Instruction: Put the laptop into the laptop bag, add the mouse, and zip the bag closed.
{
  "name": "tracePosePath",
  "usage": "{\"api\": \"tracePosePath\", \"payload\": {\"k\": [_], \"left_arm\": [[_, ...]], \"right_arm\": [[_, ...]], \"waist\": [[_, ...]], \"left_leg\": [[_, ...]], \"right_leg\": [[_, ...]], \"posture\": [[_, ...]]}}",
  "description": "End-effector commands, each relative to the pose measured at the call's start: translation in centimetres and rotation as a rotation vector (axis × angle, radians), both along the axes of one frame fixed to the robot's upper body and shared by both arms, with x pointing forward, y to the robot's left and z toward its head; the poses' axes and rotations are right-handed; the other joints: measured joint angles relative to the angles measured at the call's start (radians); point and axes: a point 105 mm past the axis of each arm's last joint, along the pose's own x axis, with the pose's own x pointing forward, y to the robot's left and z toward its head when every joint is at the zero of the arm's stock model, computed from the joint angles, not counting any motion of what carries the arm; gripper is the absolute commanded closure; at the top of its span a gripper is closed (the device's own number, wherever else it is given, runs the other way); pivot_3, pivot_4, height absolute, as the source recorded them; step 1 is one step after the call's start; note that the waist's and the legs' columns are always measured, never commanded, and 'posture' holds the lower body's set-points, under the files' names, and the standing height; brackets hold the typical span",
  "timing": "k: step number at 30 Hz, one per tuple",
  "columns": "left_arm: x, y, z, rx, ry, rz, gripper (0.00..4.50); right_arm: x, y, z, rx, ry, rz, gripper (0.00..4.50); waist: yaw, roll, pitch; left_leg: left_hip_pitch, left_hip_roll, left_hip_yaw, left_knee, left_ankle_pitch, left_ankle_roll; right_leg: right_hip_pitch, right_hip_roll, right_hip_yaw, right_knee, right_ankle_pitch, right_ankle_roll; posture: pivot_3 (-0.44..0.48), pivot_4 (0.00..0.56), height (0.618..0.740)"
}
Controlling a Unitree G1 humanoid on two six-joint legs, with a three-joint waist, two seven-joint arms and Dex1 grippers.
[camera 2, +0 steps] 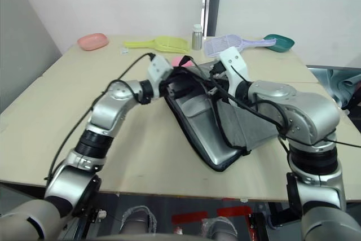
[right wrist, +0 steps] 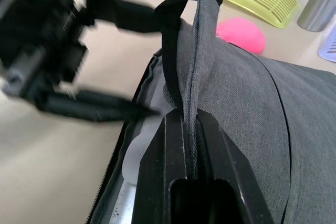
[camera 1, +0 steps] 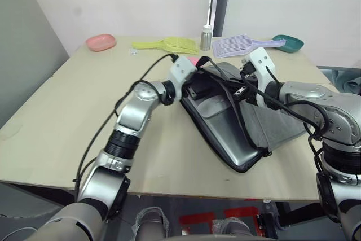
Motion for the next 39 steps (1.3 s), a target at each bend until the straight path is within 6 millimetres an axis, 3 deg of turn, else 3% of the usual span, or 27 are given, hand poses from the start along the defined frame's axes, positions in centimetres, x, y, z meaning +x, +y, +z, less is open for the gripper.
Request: {"api": "tracePosePath", "payload": {"k": [1, 5, 10, 15, 21, 23, 25, 31, 36, 39], "left_arm": [[-0.2, 1.7, 2.8, -0.077, -0.079, 0.035, 0.06], [0.1, 4.9, 2.7, -0.109, -0.011, 0.076, 0.06], [1.7, 10.7, 5.1, -0.253, 0.009, 0.251, 0.06], [2.0, 12.1, 5.7, -0.315, 0.013, 0.295, 0.06], [-5.0, 13.6, 2.3, -0.247, 0.240, -0.046, 0.06], [-8.3, 13.9, 1.3, -0.193, 0.324, -0.205, 0.06], [-10.0, 14.8, 0.5, -0.138, 0.371, -0.265, 0.06], [-11.8, 17.8, 0.8, -0.054, 0.458, -0.287, 0.06], [-12.2, 18.5, 0.8, -0.006, 0.461, -0.279, 0.06], [-12.7, 18.9, 0.4, 0.033, 0.491, -0.285, 0.06]], "right_arm": [[0.2, -0.8, 1.2, 0.024, -0.054, -0.031, 4.50], [0.3, -0.8, 1.2, 0.032, -0.051, -0.028, 4.50], [0.4, -0.7, 1.2, 0.043, -0.047, -0.022, 4.50], [0.4, -0.7, 1.0, 0.041, -0.045, -0.021, 4.50], [0.6, -1.8, 0.3, 0.088, -0.004, -0.033, 4.50], [0.5, -2.0, -0.1, 0.113, 0.025, -0.023, 4.50], [0.5, -2.2, -0.7, 0.127, 0.058, -0.020, 4.50], [-0.1, -2.6, -1.9, 0.139, 0.139, 0.024, 4.50], [-0.5, -2.4, -2.8, 0.133, 0.163, 0.047, 4.50], [-2.0, -1.2, -2.8, 0.117, 0.159, 0.151, 4.50]], "waist": [[0.001, 0.000, 0.000], [-0.001, 0.000, 0.000], [-0.005, 0.000, 0.000], [0.001, 0.000, 0.000], [-0.014, 0.000, 0.000], [-0.014, 0.000, 0.000], [-0.012, 0.000, 0.000], [-0.003, 0.000, 0.000], [-0.006, 0.000, 0.000], [-0.010, 0.000, 0.000]], "left_leg": [[0.000, 0.000, 0.000, 0.000, 0.000, 0.000], [0.000, 0.000, 0.000, -0.002, 0.000, 0.000], [0.000, 0.000, 0.000, -0.003, 0.000, -0.001], [0.000, 0.000, 0.000, -0.003, 0.000, -0.001], [0.001, 0.001, 0.001, -0.009, 0.000, -0.003], [0.000, 0.001, 0.001, -0.010, 0.000, -0.003], [0.000, 0.001, 0.002, -0.011, 0.000, -0.003], [0.001, 0.000, 0.001, -0.011, 0.000, -0.003], [0.001, 0.001, 0.002, -0.012, 0.000, -0.003], [0.001, 0.001, 0.002, -0.012, 0.000, -0.003]], "right_leg": [[0.000, 0.000, 0.000, 0.000, 0.000, 0.000], [0.000, 0.000, 0.000, -0.002, 0.000, 0.000], [0.000, 0.000, 0.000, -0.002, 0.000, 0.000], [0.000, 0.000, -0.001, -0.003, 0.000, 0.000], [-0.001, 0.001, -0.002, -0.006, -0.001, -0.001], [-0.001, 0.002, -0.002, -0.008, -0.001, -0.001], [-0.001, 0.001, -0.002, -0.010, -0.001, -0.001], [0.000, 0.001, -0.002, -0.009, -0.001, -0.001], [0.000, 0.001, -0.002, -0.010, -0.001, -0.001], [-0.001, 0.001, -0.002, -0.010, -0.001, -0.001]], "posture": [[0.000, 0.150, 0.740], [0.000, 0.150, 0.740], [0.000, 0.150, 0.740], [0.000, 0.150, 0.740], [0.000, 0.150, 0.740], [0.000, 0.150, 0.740], [0.000, 0.150, 0.740], [0.000, 0.150, 0.740], [0.000, 0.150, 0.740], [0.000, 0.150, 0.740]]}}
